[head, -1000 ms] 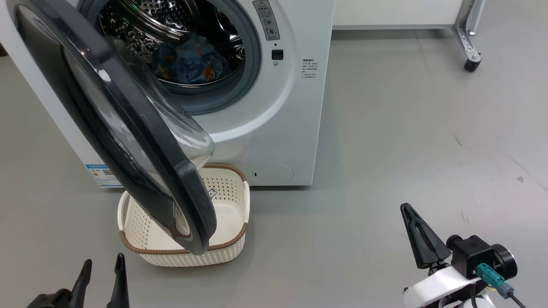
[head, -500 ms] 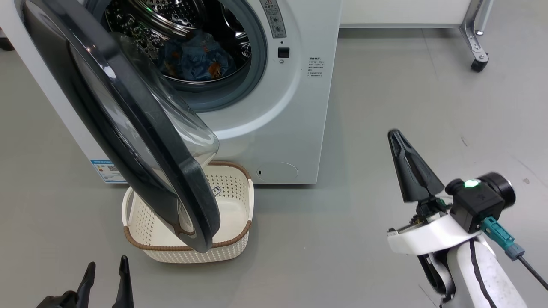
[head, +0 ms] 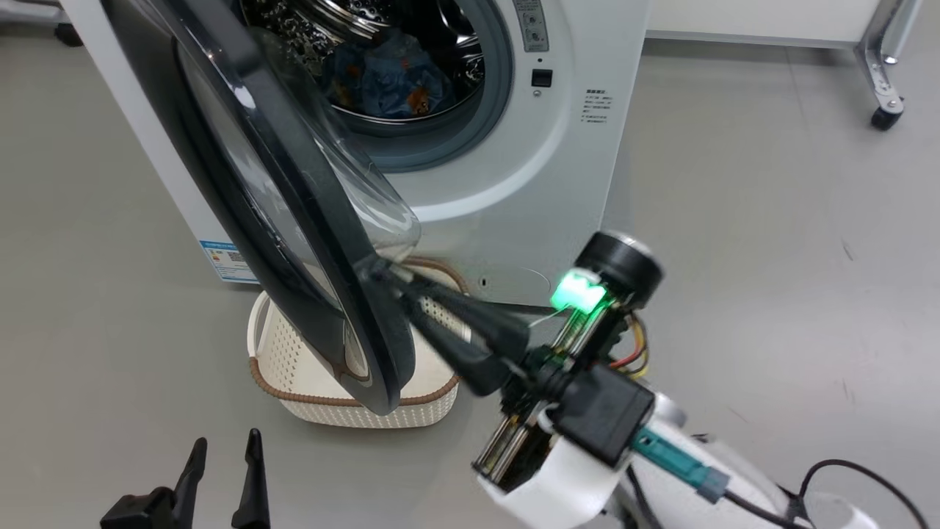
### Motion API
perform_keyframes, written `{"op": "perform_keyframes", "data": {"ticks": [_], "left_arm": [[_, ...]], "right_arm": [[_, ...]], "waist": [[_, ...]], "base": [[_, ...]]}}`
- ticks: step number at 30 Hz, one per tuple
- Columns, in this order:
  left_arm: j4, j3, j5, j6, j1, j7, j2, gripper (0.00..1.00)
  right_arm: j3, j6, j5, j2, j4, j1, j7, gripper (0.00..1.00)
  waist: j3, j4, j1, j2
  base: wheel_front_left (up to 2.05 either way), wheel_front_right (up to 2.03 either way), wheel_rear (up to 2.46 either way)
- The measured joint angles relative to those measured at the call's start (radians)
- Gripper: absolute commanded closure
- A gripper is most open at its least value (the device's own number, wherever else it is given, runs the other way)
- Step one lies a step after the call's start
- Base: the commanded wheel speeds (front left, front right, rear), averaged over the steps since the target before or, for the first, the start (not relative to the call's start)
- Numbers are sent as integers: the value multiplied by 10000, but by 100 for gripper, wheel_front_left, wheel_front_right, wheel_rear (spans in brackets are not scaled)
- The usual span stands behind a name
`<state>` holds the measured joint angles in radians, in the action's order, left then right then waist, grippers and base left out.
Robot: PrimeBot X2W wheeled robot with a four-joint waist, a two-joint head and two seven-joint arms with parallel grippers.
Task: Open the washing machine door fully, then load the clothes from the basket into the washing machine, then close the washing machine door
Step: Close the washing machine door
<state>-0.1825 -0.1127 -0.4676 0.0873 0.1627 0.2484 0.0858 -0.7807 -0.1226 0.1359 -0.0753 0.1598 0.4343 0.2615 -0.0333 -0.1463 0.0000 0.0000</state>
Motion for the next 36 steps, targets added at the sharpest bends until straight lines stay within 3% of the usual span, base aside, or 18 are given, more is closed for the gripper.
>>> {"op": "perform_keyframes", "data": {"ticks": [4, 7, 23, 36], "left_arm": [[4, -213, 0, 17, -275, 4, -82, 0], [-27, -263, -4, 92, -411, 6, -96, 0], [15, -504, -205, 247, -860, 6, -349, 0], [144, -305, -535, 278, -1286, 6, -391, 0]], "right_arm": [[-1198, -2, 374, 31, -788, 44, -2, 100], [-1446, -2, 729, 42, -1363, 35, -2, 100], [-997, 0, 1430, 48, -3300, -92, -2, 100], [-811, -2, 1676, 42, -3751, 372, -2, 100]], "waist": [[-110, -381, 0, 0], [-207, -707, 0, 0], [-1031, -2372, 0, 0], [-2056, -2860, 0, 0]], "base": [[0, 0, 0], [0, 0, 0], [0, 0, 0], [0, 0, 0]]}}
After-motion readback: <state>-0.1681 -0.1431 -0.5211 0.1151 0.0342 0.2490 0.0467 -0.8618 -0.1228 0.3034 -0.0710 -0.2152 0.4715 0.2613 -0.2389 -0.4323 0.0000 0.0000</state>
